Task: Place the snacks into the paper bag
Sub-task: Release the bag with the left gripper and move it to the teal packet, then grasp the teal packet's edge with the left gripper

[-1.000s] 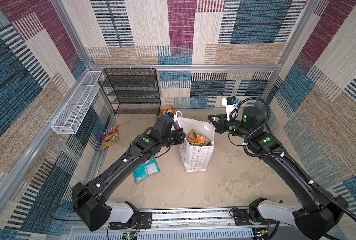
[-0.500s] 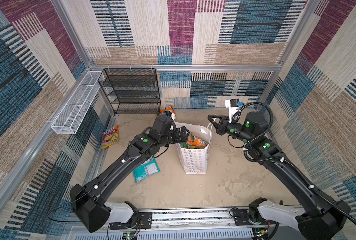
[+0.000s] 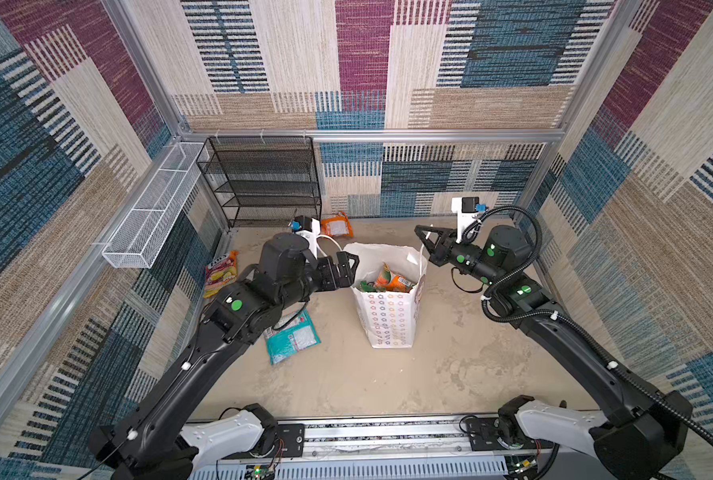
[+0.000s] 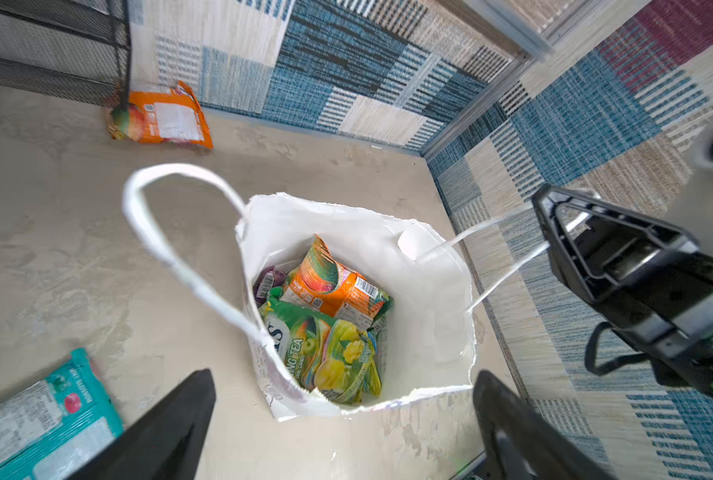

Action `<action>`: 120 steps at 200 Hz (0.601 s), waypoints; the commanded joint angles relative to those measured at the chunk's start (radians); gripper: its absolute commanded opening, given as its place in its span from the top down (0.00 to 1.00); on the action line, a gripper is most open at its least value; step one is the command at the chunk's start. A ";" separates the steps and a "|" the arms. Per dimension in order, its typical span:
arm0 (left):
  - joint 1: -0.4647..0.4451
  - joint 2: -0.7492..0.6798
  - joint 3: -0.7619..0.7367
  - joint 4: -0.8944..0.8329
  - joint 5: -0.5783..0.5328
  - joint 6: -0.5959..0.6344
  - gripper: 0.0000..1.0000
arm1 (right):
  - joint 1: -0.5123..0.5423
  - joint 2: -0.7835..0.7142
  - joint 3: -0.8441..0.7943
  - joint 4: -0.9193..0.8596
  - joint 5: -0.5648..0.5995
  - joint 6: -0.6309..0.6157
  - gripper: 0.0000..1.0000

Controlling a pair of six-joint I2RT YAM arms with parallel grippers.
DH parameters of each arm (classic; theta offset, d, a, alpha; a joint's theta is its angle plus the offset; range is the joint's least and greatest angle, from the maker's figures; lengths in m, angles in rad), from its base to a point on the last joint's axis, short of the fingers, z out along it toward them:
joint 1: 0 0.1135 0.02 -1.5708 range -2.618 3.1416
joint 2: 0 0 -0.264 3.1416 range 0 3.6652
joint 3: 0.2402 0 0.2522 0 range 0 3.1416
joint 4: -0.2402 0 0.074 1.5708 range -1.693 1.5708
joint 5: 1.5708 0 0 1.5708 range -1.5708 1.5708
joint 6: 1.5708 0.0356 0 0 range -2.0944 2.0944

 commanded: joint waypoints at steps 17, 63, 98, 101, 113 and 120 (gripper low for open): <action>0.036 -0.069 -0.068 -0.198 -0.196 -0.027 0.00 | 0.002 0.012 0.009 0.066 0.018 -0.011 0.97; 0.328 -0.086 -0.355 -0.179 0.080 -0.112 0.00 | 0.002 0.021 0.021 0.054 0.014 -0.026 0.97; 0.461 -0.054 -0.555 -0.115 0.114 -0.150 0.01 | 0.002 0.039 0.035 0.039 -0.002 -0.030 0.97; 0.474 -0.049 -0.571 -0.100 0.125 -0.150 0.01 | 0.002 0.041 0.037 0.037 -0.003 -0.030 0.97; 0.536 -0.026 -0.637 -0.055 0.165 -0.163 0.01 | 0.002 0.049 0.043 0.035 -0.009 -0.030 0.97; 0.574 -0.006 -0.667 -0.028 0.195 -0.166 0.01 | 0.002 0.051 0.044 0.035 -0.015 -0.029 0.97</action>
